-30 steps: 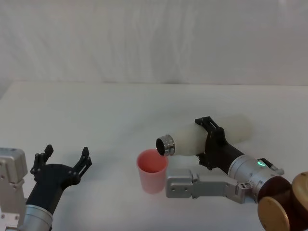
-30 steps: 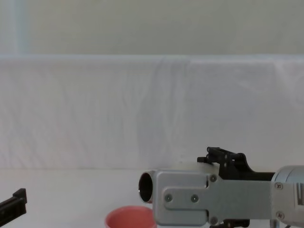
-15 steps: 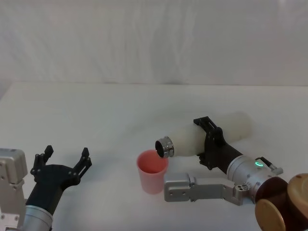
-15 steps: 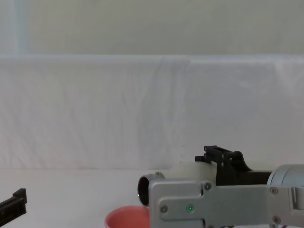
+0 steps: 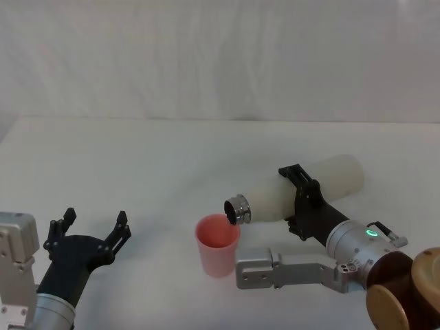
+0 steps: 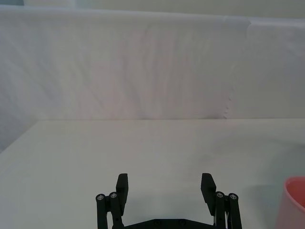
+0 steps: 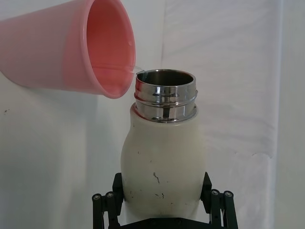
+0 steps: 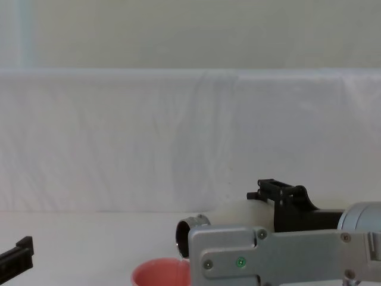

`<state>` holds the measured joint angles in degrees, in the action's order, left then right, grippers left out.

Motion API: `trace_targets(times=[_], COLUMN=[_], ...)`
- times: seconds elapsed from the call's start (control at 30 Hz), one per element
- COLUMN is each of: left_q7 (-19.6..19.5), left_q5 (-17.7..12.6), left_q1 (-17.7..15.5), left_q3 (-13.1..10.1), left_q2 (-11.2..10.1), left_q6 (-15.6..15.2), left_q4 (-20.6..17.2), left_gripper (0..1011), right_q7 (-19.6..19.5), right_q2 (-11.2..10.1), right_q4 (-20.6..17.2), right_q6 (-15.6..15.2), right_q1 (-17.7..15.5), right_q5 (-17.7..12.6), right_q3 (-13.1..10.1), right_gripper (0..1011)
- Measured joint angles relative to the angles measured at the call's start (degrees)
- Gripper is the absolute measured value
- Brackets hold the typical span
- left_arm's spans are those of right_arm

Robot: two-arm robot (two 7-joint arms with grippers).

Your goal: Grasp the thermos with one hand and pour water into the cup lid.

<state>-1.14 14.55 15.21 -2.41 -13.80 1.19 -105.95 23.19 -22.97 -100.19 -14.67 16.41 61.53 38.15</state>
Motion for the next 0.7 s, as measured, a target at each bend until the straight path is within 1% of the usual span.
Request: trace_targets(times=[0.7], left_q7=[0.0], left_q5=[0.0], left_q1=[0.0], left_q3=[0.0], left_q2=[0.0], left_q6=[0.0], left_q4=[0.0], left_gripper=[1001], right_q7=[0.1], right_q2=[0.1], right_q4=[0.0], right_q6=[0.1], right_q1=[0.2], right_q5=[0.3], right_q3=[-0.2], right_gripper=[957])
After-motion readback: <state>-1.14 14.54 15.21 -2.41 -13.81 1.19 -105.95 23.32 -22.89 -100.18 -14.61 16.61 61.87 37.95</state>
